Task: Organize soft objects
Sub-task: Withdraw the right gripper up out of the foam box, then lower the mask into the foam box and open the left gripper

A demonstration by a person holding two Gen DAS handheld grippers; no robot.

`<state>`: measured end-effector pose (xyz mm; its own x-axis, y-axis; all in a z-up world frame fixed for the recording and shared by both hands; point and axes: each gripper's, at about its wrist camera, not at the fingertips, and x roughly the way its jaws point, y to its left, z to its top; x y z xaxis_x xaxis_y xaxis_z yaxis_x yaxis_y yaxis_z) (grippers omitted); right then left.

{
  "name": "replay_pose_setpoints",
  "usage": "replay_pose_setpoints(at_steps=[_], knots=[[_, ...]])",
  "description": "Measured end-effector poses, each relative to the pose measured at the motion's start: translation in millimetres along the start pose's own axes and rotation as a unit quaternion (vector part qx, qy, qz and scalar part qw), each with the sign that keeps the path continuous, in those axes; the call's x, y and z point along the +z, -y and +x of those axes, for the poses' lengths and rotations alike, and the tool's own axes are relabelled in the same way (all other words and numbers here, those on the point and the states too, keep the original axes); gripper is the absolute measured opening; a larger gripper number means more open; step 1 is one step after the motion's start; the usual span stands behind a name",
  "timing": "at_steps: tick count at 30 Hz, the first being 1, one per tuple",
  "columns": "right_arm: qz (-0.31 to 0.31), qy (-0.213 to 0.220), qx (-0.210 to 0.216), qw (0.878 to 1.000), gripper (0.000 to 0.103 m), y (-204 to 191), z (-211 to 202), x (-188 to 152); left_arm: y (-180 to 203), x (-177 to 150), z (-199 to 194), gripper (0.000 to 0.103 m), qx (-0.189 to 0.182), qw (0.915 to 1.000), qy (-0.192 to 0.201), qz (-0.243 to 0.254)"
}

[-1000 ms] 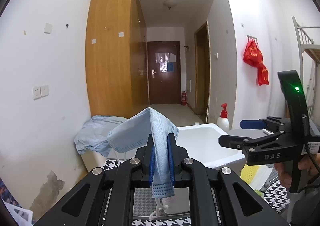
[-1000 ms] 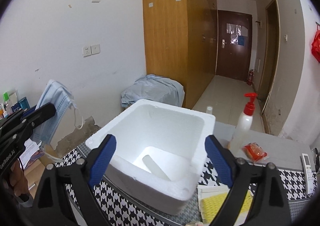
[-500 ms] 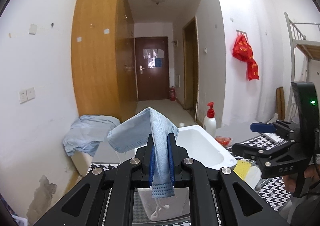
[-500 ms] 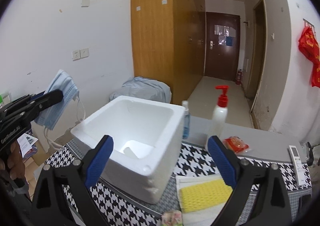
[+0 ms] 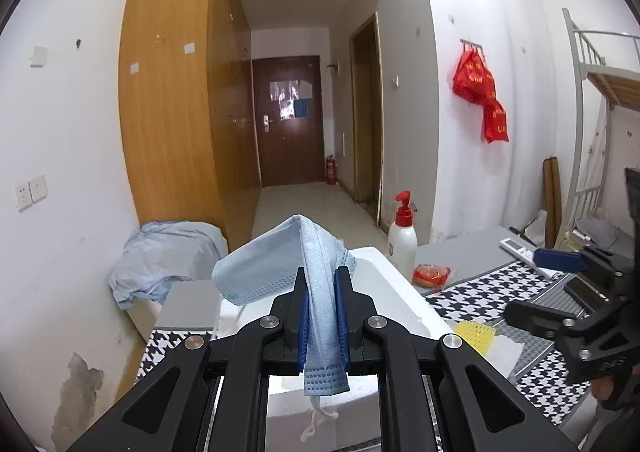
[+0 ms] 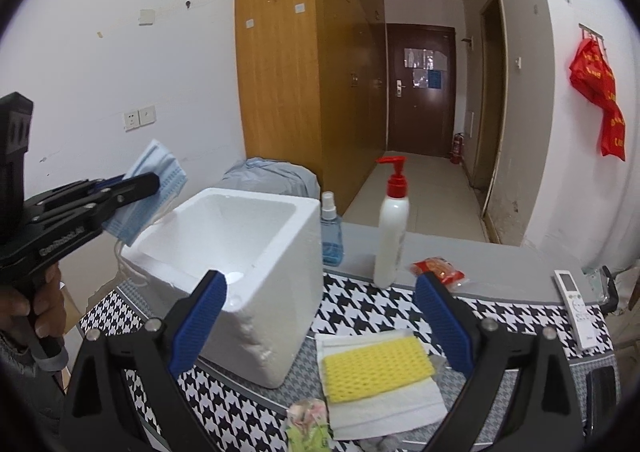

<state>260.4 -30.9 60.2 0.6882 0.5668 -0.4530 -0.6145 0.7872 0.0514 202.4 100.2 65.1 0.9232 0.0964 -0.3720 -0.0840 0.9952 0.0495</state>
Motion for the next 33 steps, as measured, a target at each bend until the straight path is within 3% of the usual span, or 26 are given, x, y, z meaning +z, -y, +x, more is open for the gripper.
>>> replay_pose_setpoints(at_steps=[6, 8, 10, 12, 16, 33], knots=[[0.005, -0.002, -0.01, 1.0, 0.098, 7.4, -2.7, -4.8, 7.8, 1.0, 17.3, 0.013, 0.001, 0.9998, -0.021, 0.001], [0.004, -0.003, -0.014, 1.0, 0.098, 9.4, -3.2, -6.8, 9.4, 1.0, 22.2, 0.021, 0.003, 0.9996, -0.026, 0.002], [0.005, -0.003, -0.016, 1.0, 0.098, 11.9, -3.5, -8.5, 10.1, 0.1, 27.3, 0.061, 0.005, 0.9994, -0.034, 0.002], [0.009, -0.004, -0.02, 1.0, 0.098, 14.9, -3.8, -10.0, 10.3, -1.1, 27.6, 0.08, 0.015, 0.9995, -0.028, -0.004], [0.013, -0.006, -0.027, 1.0, 0.098, 21.0, -3.2, -12.2, 8.7, -1.3, 25.4, 0.1, 0.018, 0.9995, -0.019, -0.017], [0.011, 0.004, -0.036, 0.999, 0.098, 22.9, -21.0, -13.5, 17.4, -0.9, 3.9, 0.102, 0.007, 0.9996, 0.003, -0.027]])
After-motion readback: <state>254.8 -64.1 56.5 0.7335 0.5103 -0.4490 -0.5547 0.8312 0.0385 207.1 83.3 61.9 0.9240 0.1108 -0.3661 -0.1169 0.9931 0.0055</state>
